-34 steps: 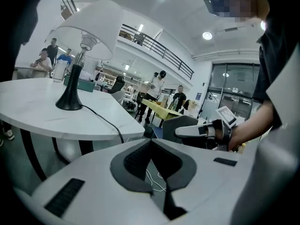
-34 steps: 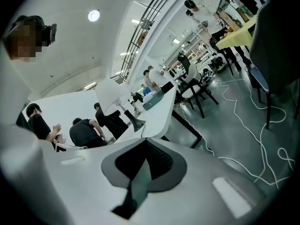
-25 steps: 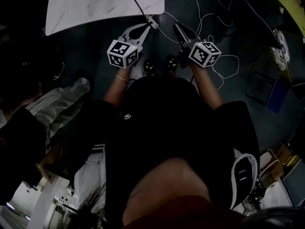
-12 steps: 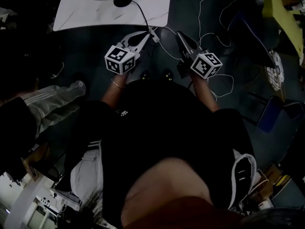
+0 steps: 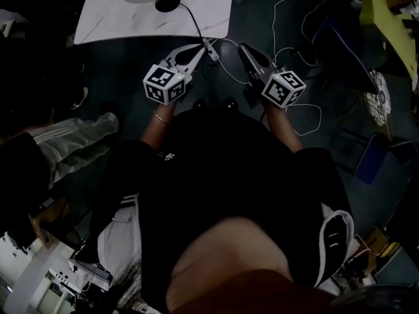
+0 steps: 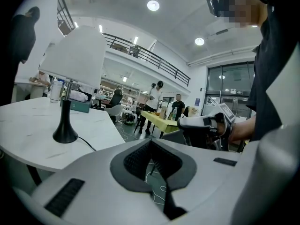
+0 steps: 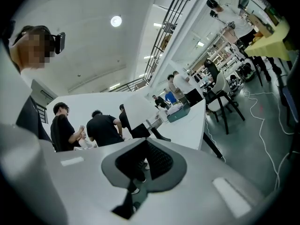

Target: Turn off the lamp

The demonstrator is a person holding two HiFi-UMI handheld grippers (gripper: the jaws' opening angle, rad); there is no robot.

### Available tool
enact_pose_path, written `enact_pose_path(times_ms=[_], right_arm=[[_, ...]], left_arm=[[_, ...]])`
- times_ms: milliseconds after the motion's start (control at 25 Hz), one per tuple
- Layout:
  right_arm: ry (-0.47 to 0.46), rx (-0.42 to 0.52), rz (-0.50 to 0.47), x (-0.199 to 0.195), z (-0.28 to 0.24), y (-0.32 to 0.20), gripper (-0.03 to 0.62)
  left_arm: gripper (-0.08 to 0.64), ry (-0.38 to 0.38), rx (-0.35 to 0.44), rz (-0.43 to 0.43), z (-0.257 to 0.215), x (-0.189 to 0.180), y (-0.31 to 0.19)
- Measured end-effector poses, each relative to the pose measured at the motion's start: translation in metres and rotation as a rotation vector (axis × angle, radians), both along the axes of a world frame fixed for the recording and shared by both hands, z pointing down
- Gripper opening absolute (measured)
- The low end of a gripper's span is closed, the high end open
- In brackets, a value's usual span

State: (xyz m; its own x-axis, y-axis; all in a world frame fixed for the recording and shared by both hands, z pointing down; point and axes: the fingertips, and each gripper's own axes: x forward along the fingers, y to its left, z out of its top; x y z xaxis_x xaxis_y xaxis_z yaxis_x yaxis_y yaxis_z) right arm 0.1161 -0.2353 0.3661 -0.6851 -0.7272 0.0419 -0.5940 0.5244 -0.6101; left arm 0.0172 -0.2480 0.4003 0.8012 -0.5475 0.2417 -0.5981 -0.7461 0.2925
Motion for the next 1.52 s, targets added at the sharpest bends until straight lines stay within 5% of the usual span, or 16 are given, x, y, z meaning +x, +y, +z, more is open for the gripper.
enact_pose_path(times_ms=[1520], right_arm=[[-0.038,0.004,-0.051,-0.012,0.0,0.016,0.0]], left_arm=[[0.008,0.006,-0.034,-0.037,0.013,-0.012,0.012]])
